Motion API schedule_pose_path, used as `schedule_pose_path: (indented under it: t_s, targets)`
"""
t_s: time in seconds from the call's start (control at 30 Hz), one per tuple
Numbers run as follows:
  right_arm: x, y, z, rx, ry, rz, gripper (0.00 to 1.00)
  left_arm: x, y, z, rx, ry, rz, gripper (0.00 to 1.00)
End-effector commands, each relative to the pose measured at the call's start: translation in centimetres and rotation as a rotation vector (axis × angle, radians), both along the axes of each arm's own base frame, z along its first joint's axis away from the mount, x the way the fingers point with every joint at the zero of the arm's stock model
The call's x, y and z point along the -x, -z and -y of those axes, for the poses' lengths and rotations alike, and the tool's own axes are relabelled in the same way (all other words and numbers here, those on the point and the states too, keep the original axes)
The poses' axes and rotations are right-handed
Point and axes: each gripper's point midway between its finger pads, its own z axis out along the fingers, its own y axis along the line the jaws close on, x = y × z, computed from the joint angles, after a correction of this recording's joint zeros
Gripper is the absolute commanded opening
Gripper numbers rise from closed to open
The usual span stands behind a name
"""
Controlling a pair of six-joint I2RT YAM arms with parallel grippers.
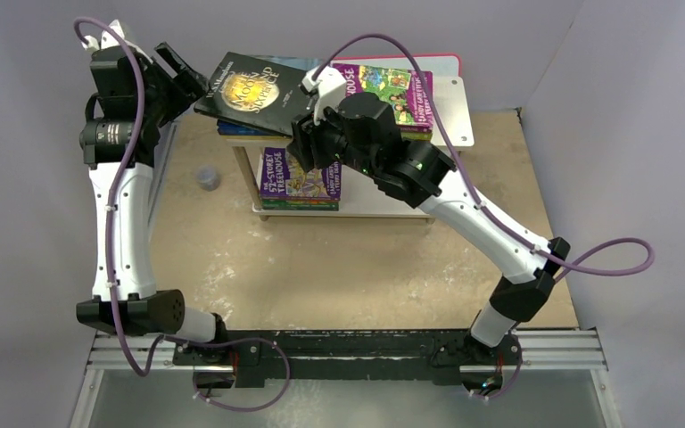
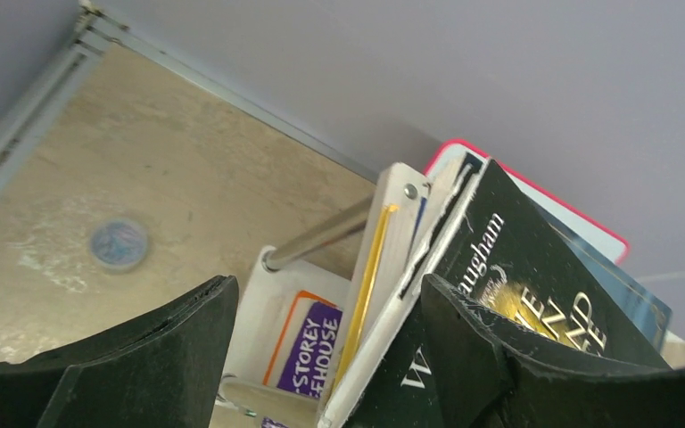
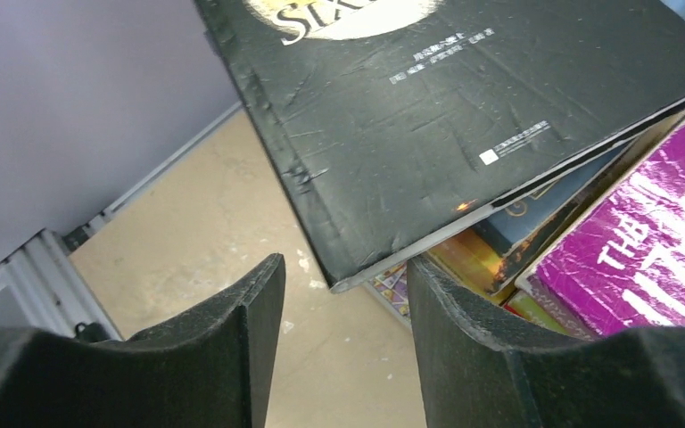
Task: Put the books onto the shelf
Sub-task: Place the book on the shelf.
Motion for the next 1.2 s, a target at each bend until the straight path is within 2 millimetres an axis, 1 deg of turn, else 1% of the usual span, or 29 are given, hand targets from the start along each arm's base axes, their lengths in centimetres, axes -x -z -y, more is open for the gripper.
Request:
schedule_pose_path:
  t_s: [0.0, 0.07, 0.2, 0.3, 0.37, 0.5, 0.63, 0.73, 0.8, 0.87, 1.0, 1.1, 1.17]
  targets:
    - [-1.7, -2.0, 1.4, 0.034, 0.115, 0.079, 0.52, 1.5, -4.4, 2.2, 0.057, 0.181, 0.163, 0.74]
    - [-2.1, -2.4, 1.5, 0.035, 0.132, 0.091, 0.49, 1.6, -4.2, 2.1, 0.072, 0.205, 0.16, 0.72]
    - [-2.6, -3.0, 1.3, 0.024, 0.148, 0.106, 0.38, 2.1, -4.0, 2.0, 0.089, 0.225, 0.169, 0.7]
    - [-2.8, -3.4, 1.2, 0.014, 0.158, 0.108, 0.34, 2.5, -4.0, 1.8, 0.093, 0.222, 0.175, 0.68]
    - [-3.0, -3.6, 1.4, 0.006, 0.179, 0.107, 0.32, 2.6, -4.0, 2.1, 0.103, 0.242, 0.18, 0.66]
    - [-3.5, -3.4, 1.8, 0.004, 0.229, 0.091, 0.31, 2.8, -3.9, 2.9, 0.119, 0.284, 0.179, 0.63]
    - [-4.2, -3.9, 2.3, -0.014, 0.281, 0.099, 0.3, 3.1, -4.3, 3.4, 0.126, 0.313, 0.197, 0.57]
    - [-4.5, -4.1, 2.6, -0.014, 0.301, 0.104, 0.29, 3.0, -4.1, 3.6, 0.132, 0.326, 0.193, 0.5]
    - [-4.7, -4.2, 2.8, -0.012, 0.318, 0.106, 0.29, 2.8, -3.9, 3.5, 0.134, 0.323, 0.188, 0.48]
    - [-4.9, -4.1, 2.9, -0.007, 0.324, 0.106, 0.27, 2.5, -3.7, 3.5, 0.142, 0.323, 0.186, 0.42]
    - [-4.7, -4.0, 2.8, -0.005, 0.312, 0.101, 0.27, 2.0, -4.0, 3.7, 0.159, 0.339, 0.2, 0.3]
    - [-4.4, -4.4, 3.0, -0.018, 0.304, 0.105, 0.29, 1.6, -4.3, 4.1, 0.174, 0.36, 0.208, 0.25]
    - [-4.2, -4.7, 3.1, -0.023, 0.297, 0.108, 0.32, 1.3, -4.4, 4.2, 0.183, 0.367, 0.213, 0.23]
